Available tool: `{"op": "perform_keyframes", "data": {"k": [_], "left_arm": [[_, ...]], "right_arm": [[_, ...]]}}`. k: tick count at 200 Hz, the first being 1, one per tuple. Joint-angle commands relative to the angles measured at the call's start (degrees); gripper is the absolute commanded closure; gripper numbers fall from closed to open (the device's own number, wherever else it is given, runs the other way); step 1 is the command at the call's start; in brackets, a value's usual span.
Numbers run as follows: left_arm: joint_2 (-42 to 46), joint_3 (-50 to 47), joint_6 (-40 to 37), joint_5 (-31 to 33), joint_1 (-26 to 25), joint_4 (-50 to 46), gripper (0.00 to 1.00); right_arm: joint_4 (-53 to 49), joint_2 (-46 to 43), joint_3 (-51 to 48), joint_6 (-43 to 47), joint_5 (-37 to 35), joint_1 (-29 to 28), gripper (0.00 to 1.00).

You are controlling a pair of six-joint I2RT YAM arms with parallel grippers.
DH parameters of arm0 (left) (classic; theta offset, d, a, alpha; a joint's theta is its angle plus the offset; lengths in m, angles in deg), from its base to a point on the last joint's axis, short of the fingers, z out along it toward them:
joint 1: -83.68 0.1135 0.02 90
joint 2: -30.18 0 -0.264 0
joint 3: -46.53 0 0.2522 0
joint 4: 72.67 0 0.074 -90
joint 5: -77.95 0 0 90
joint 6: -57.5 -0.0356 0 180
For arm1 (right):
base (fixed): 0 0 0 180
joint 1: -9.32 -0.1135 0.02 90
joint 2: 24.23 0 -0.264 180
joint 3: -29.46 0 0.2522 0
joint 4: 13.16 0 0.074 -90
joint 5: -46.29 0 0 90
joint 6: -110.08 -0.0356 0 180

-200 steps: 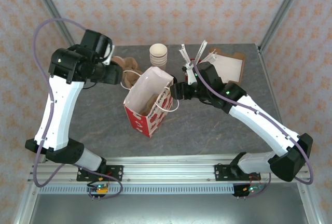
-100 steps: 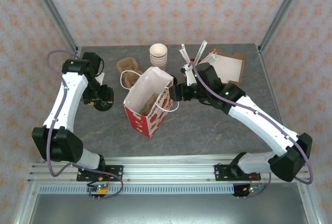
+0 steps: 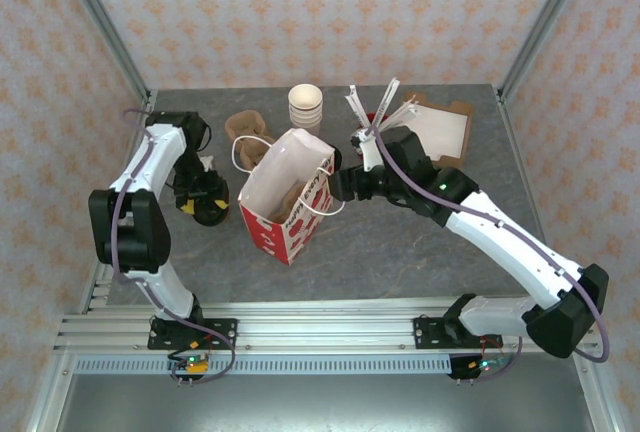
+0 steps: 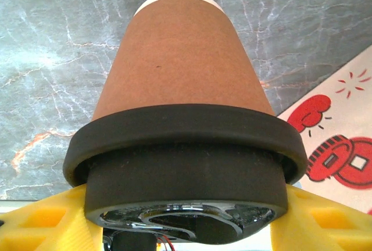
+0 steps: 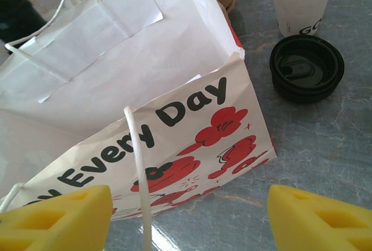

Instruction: Pack the takeout coffee

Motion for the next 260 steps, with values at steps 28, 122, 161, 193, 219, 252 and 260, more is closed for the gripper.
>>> {"op": "perform_keyframes", "data": {"k": [28, 122, 161, 193, 219, 252, 260], "left_arm": [[-4.0, 2.9, -1.6, -0.1, 0.4, -1.1, 0.59], [-8.3, 6.2, -2.1, 0.0, 0.4, -0.8, 0.41], [-8.3, 6.5, -2.4, -1.2, 0.5, -0.1, 0.33], [-8.2, 7.5, -2.7, -1.5, 0.4, 0.2, 0.27], [-8.3, 7.8, -2.8, -1.8, 0.5, 0.5, 0.25], [-8.3, 8.4, -2.9, -1.5, 0.4, 0.4, 0.22], [-8.2, 8.5, -3.0, -1.6, 0.5, 0.5, 0.22]], "right_arm": [[1.5, -1.5, -1.1, 0.9, 0.3, 0.4, 0.28], [0.5, 0.2, 0.0, 1.0, -0.3, 0.4, 0.28], [0.2, 0.8, 0.4, 1.0, -0.5, 0.4, 0.28], [-0.3, 1.6, 0.8, 0.9, -0.4, 0.4, 0.28], [-0.4, 1.7, 0.9, 0.9, -0.7, 0.5, 0.28], [-0.4, 2.1, 1.0, 0.9, -0.6, 0.4, 0.28], [-0.5, 2.2, 1.1, 0.9, -0.5, 0.4, 0.28]]}}
